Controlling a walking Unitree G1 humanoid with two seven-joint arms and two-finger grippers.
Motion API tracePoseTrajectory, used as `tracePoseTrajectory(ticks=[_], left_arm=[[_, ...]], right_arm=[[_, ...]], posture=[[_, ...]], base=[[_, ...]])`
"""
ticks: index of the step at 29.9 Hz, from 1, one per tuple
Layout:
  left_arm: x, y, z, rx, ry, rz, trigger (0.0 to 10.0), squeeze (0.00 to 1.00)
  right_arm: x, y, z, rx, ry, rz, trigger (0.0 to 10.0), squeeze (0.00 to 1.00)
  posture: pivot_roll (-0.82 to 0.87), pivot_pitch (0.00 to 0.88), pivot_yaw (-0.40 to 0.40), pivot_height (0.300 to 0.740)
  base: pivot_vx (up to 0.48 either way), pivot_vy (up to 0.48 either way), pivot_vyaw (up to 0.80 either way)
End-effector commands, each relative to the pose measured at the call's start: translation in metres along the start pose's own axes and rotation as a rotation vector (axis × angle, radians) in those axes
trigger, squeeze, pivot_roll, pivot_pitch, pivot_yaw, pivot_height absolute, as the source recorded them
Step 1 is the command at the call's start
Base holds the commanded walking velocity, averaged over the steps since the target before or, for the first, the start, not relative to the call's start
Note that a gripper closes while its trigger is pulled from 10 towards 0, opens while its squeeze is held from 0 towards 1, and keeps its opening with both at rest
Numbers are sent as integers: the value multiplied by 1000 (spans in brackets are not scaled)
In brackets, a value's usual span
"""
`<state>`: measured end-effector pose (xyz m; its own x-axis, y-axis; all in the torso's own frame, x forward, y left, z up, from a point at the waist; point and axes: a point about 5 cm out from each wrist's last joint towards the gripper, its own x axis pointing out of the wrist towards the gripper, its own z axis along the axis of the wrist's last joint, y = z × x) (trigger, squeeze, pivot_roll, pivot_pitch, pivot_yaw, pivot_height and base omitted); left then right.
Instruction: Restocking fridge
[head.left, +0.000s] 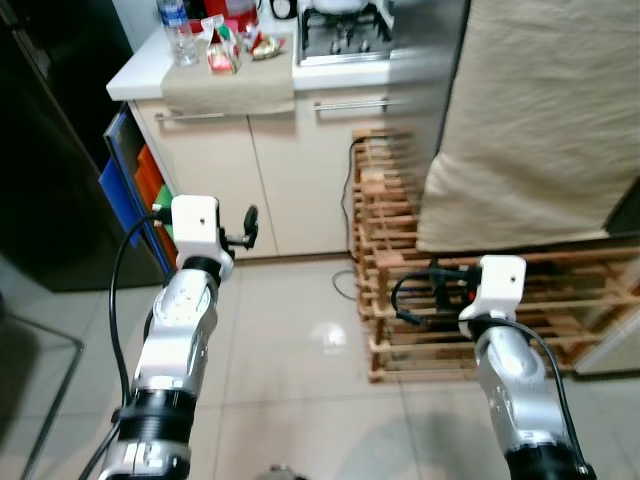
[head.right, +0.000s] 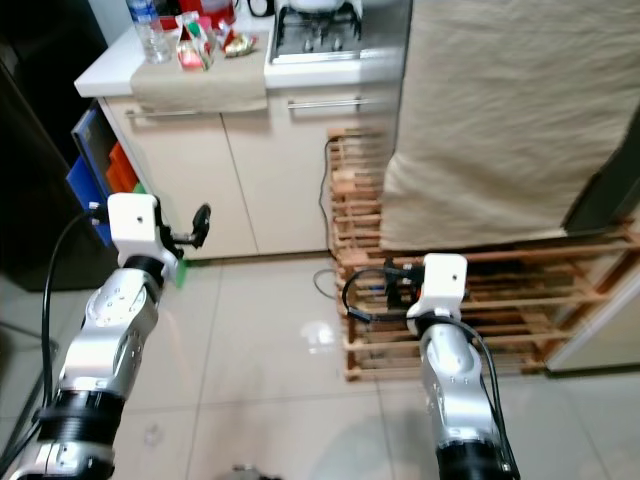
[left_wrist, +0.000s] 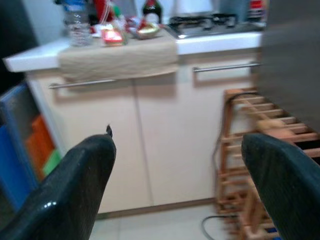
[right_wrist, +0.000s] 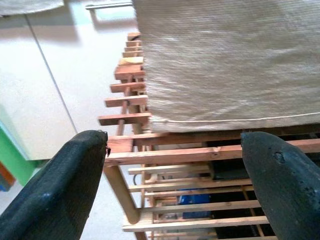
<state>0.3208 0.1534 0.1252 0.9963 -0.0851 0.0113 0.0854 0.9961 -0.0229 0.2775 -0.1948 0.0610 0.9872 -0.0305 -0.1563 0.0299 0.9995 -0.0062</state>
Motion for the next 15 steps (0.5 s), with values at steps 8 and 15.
tracePoseTrajectory(ticks=[8,15], left_arm=[[4,-5,3,-30,-12,-49,10000,0],[9,-3,6,-25,-13,-55,10000,0]], right_arm=[[0,-6,4,10,-16,-20,10000,0],[2,-8,8,12,-26,-27,10000,0]], posture=[[-50,0,79,740],[-54,0,79,740]], base=[[0,480,-785],[0,479,-791]])
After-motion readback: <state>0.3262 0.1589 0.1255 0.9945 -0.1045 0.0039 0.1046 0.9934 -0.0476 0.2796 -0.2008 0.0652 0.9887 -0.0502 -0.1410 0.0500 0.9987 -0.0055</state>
